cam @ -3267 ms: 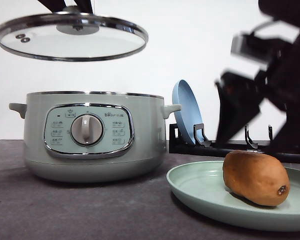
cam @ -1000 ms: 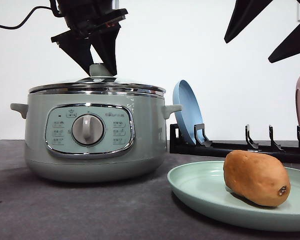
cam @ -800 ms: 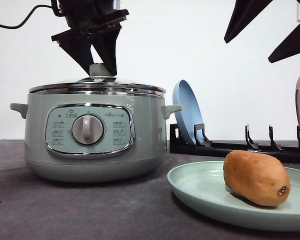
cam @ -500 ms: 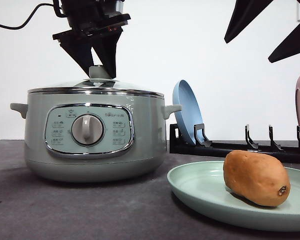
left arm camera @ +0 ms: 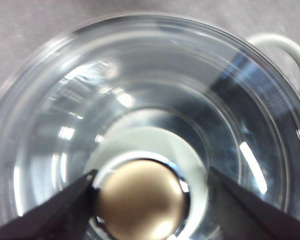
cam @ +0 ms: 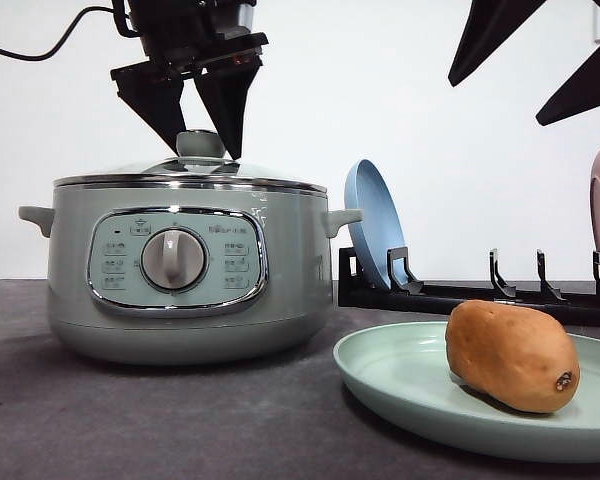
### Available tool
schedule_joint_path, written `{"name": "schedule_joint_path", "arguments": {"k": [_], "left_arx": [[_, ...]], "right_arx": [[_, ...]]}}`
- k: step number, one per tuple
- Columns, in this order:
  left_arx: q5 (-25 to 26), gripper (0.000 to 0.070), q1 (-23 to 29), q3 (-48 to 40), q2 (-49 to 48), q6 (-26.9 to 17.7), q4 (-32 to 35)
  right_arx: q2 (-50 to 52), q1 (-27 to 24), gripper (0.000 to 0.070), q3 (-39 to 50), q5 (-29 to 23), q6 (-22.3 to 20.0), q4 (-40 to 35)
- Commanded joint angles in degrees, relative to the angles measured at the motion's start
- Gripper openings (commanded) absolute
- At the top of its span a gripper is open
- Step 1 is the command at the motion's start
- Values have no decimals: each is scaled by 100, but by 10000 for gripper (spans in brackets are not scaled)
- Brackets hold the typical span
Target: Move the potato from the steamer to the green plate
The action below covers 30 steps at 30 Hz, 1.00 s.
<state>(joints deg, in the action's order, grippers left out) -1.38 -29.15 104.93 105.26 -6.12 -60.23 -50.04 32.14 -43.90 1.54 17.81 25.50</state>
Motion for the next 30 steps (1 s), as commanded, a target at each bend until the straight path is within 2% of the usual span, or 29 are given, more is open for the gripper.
{"name": "schedule_joint_path", "arguments": {"k": [1, 8, 15, 30], "left_arx": [[-14, 487, -24, 90, -38, -67, 41], [-14, 485, -24, 373, -587, -54, 14], [109, 472, -57, 819, -1122, -30, -530], [1778, 453, -57, 987, -1997, -28, -1763]], "right_arx": [[-31, 31, 567, -90, 13, -70, -28], [-31, 31, 567, -90, 23, -73, -27], [-31, 31, 567, -90, 195, -77, 13], [-31, 31, 567, -90, 1178, -92, 517]]}}
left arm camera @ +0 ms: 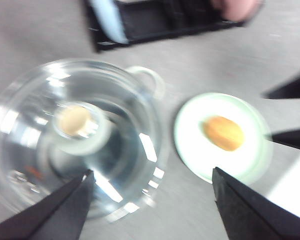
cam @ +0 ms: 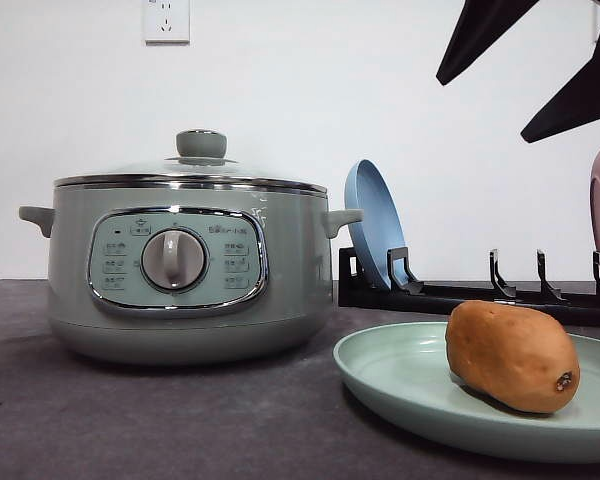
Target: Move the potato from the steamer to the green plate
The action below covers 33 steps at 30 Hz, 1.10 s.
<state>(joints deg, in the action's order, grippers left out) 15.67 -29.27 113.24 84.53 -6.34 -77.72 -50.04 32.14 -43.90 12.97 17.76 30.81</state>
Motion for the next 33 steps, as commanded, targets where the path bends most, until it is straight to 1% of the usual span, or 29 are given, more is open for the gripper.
{"name": "schedule_joint_path", "arguments": {"k": [1, 5, 9, 10, 11, 12, 13, 14, 15, 16, 17, 33], "left_arx": [[135, 435, -44, 156, 69, -7, -115], [201, 422, -44, 156, 68, -7, -384], [201, 420, -44, 156, 68, -7, -375], [201, 410, -44, 156, 68, -7, -377], [201, 381, -44, 156, 68, -7, -376], [201, 333, -44, 156, 68, -7, -375], [201, 261, -44, 156, 68, -7, -374], [201, 180, -44, 156, 68, -8, -371], [201, 93, -44, 156, 68, -9, -366], [201, 30, -44, 156, 68, -8, -360], [201, 1, -44, 156, 68, -7, -356], [201, 2, -42, 156, 68, -5, -329]], "right_arx": [[-31, 31, 567, -90, 83, -86, 26], [-31, 35, 567, -90, 219, -85, 169], [-31, 35, 564, -90, 210, -85, 195], [-31, 35, 553, -90, 210, -85, 199], [-31, 35, 524, -90, 210, -85, 206], [-31, 35, 475, -90, 210, -85, 215], [-31, 35, 374, -90, 210, -85, 226], [-31, 35, 251, -90, 208, -86, 232], [-31, 35, 112, -90, 205, -88, 231], [-31, 35, 36, -90, 202, -93, 226], [-31, 34, 0, -90, 201, -99, 224], [-31, 33, 0, -90, 201, -111, 175]]}}
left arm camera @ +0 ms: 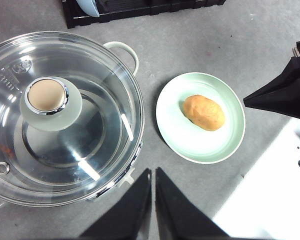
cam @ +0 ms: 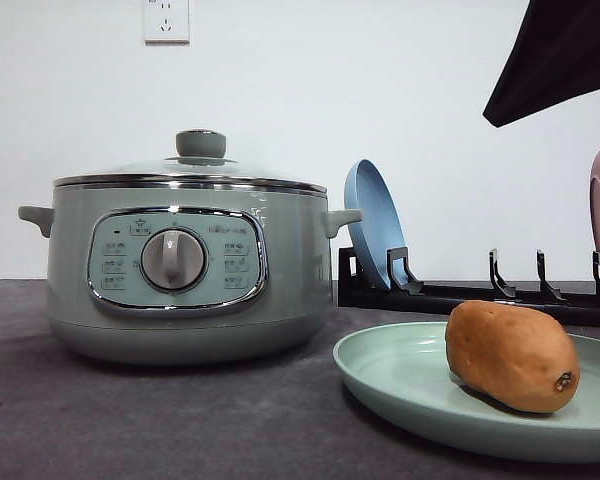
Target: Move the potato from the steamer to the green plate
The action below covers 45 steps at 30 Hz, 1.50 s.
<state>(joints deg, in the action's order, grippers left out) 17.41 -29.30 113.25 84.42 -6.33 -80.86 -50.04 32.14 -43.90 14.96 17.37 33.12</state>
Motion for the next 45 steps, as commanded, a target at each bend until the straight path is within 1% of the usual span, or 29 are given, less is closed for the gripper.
{"name": "schedule_joint_path", "arguments": {"k": [1, 12, 15, 18, 21, 24, 27, 29, 32, 35, 38, 41, 45], "left_arx": [[26, 2, -39, 155, 79, -8, -17], [20, 2, -31, 155, 59, -68, -55], [20, 2, 53, 155, -105, -256, 22], [17, 2, 266, 151, -422, -450, 696], [17, 2, 585, 85, -808, -455, 1590], [20, 2, 1036, -228, -1316, -405, 2549], [20, 2, 1494, -925, -1904, -310, 3478], [19, 2, 1812, -1600, -2368, -308, 4086], [6, 2, 2262, -2718, -3073, -310, 4926], [-190, 2, 2613, -3968, -3789, -304, 5840], [-402, 2, 2833, -5228, -4481, -304, 6773], [-487, 2, 2967, -6382, -5108, -305, 7577], [-633, 2, 3075, -7661, -5826, -304, 8370]], "right_arx": [[-31, 33, 0, -90, 4, -72, -57], [-31, 33, 0, -90, 4, -72, -57], [-31, 33, 0, -90, 4, -72, -57], [-31, 33, 0, -90, 4, -72, -57], [-31, 33, 0, -90, 4, -72, -57], [-31, 33, 0, -90, 4, -72, -57], [-31, 33, 0, -90, 4, -72, -57], [-31, 33, 0, -90, 4, -72, -57], [-31, 33, 0, -90, 4, -72, -57], [-31, 33, 0, -90, 4, -72, -57], [-31, 33, 0, -90, 4, -72, -57], [-31, 33, 0, -90, 4, -72, -57], [-31, 33, 0, -90, 3, -72, -57]]}}
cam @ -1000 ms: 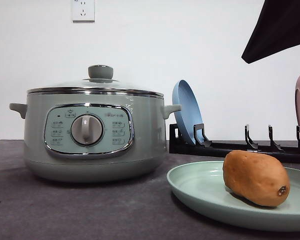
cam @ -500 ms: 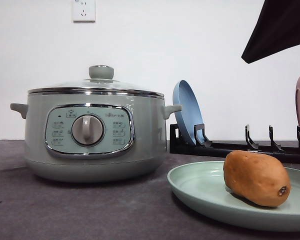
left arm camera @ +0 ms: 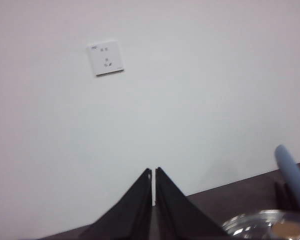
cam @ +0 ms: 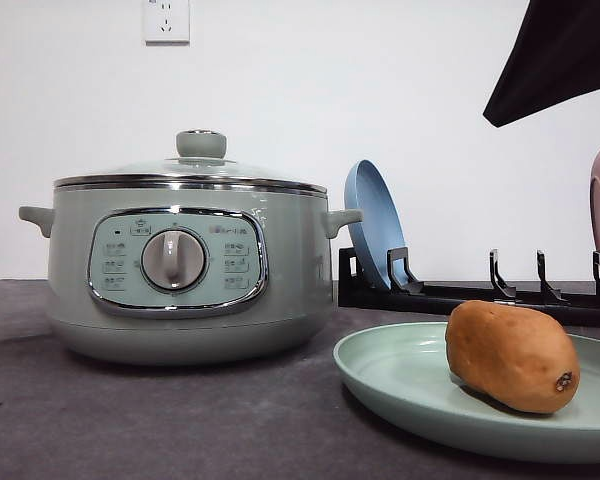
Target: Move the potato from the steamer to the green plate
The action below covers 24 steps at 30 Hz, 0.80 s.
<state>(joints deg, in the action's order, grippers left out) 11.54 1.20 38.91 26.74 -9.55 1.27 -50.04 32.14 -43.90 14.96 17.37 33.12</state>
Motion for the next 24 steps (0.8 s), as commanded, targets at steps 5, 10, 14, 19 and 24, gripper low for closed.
{"name": "schedule_joint_path", "arguments": {"k": [5, 10, 14, 19, 24], "left_arx": [[-264, 2, 72, -1314, -749, 20, 406], [-643, 2, 78, -2040, -1255, 21, 401], [-901, 2, 78, -2518, -1574, 21, 389], [-927, 2, 78, -3019, -1894, 21, 290], [-927, 2, 78, -3353, -2095, 20, 122]], "right_arx": [[-31, 33, 0, -90, 4, -72, -57], [-31, 33, 0, -90, 2, -72, -57], [-31, 33, 0, -90, 4, -72, -57], [-31, 33, 0, -90, 4, -72, -57], [-31, 33, 0, -90, 4, -72, -57]]}}
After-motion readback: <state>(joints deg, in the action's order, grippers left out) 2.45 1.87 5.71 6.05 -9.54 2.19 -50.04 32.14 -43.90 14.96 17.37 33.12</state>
